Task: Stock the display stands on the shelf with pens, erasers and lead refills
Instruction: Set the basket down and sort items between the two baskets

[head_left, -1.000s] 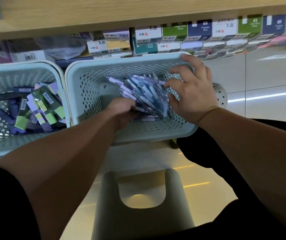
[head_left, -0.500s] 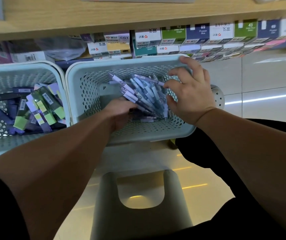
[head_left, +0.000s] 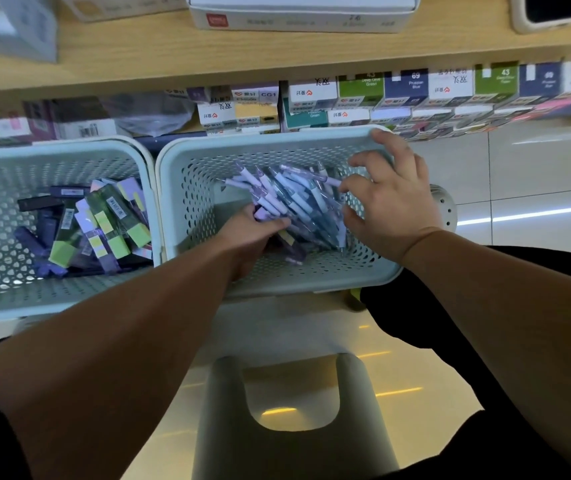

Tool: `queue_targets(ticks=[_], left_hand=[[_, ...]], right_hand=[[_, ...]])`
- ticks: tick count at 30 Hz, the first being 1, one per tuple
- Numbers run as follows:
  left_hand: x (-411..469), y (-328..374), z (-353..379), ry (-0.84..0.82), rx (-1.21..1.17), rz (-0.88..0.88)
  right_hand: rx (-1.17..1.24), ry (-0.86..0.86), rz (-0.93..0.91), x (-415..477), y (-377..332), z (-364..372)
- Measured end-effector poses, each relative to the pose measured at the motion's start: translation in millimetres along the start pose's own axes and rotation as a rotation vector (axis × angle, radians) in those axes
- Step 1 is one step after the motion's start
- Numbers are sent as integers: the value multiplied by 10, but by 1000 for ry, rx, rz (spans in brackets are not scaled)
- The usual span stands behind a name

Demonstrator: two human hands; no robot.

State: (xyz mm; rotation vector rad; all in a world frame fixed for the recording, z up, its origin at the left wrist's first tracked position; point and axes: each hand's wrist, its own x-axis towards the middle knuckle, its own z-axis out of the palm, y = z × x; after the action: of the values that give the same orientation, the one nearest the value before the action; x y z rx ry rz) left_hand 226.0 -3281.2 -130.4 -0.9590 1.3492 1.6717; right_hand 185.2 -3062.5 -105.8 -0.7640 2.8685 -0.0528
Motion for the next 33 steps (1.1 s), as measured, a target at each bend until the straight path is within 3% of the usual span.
queue_targets(ticks=[3, 10, 18, 27, 33], left_hand=[[-29, -16, -22, -39, -2, -3], [126, -22, 7, 214, -52, -28], [99, -3, -66, 331, 95, -65], [-389, 247, -334, 140, 255, -40], [-969, 533, -677, -16, 335, 183]], right_hand=[[-6, 17, 6, 0, -15, 15], [19, 87, 4, -8, 0, 65], [-62, 127, -32, -11, 13, 117], [-115, 98, -47, -17, -3, 68], [-103, 19, -217, 90, -211, 15]])
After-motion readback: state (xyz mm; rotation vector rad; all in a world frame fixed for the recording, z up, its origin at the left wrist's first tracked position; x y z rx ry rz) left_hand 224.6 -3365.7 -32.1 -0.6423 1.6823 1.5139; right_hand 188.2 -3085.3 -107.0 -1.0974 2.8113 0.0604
